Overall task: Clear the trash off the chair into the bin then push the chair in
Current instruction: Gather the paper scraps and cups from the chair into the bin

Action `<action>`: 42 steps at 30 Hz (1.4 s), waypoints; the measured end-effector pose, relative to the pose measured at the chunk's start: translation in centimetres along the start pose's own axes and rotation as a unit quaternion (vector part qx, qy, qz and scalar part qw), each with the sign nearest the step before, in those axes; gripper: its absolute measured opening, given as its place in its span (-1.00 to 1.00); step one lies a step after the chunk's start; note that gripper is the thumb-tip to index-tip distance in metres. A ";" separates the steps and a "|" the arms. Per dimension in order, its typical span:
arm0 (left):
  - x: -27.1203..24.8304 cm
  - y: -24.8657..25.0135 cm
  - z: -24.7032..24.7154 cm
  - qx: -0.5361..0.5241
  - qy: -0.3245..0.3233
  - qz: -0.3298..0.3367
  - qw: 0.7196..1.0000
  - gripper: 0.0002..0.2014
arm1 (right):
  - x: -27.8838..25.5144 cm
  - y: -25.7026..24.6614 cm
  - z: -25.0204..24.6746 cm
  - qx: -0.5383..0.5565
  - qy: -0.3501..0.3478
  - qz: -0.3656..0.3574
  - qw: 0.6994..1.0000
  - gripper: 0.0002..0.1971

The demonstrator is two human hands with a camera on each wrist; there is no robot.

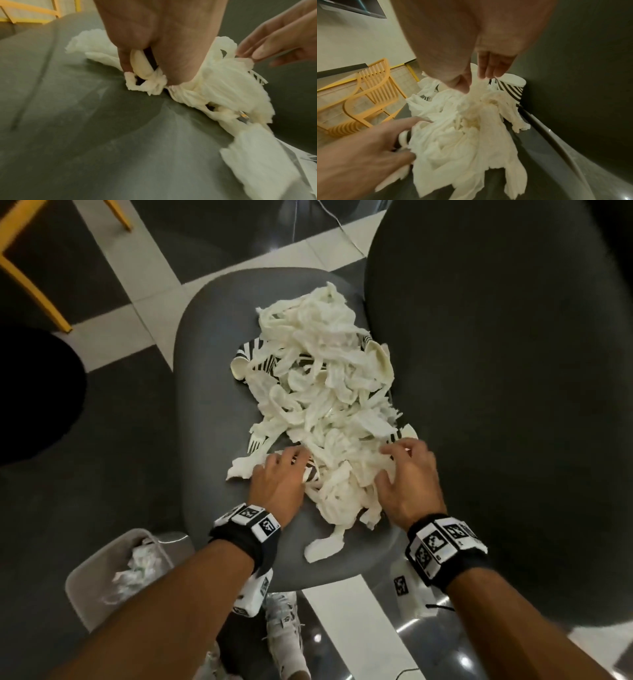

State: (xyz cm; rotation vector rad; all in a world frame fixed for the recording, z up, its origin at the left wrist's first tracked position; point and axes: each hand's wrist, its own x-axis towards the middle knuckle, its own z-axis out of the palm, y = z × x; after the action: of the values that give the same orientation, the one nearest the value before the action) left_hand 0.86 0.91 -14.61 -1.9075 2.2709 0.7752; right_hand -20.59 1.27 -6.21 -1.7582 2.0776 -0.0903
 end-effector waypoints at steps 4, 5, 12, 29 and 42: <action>0.2 -1.7 -2.2 -0.075 0.033 0.004 0.997 -0.50 | 2.1 0.2 -0.1 -0.004 -0.033 0.153 0.988 -0.36; 0.1 -2.0 -2.8 -0.110 0.041 -0.007 0.993 -0.53 | 2.7 0.1 0.0 -0.001 -0.054 0.179 0.982 -0.34; -2.9 -4.4 -5.8 -0.296 0.057 -0.097 0.948 -0.52 | 4.4 -1.4 -0.8 -0.058 0.021 0.155 0.986 -0.58; -13.8 -12.8 -7.5 -0.567 0.162 -0.200 0.783 -0.62 | -3.5 -19.4 4.9 -0.235 -0.181 -0.299 0.907 -0.35; -17.1 -16.0 -4.5 -0.613 0.188 -0.223 0.734 -0.73 | -4.3 -21.0 10.2 -0.022 -0.209 -0.180 0.961 -0.67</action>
State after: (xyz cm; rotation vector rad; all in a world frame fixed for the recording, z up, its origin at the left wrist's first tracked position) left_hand 20.85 12.84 -9.54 -3.1123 1.1556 2.3090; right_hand 3.04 3.39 -7.82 -1.9633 1.4620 0.2091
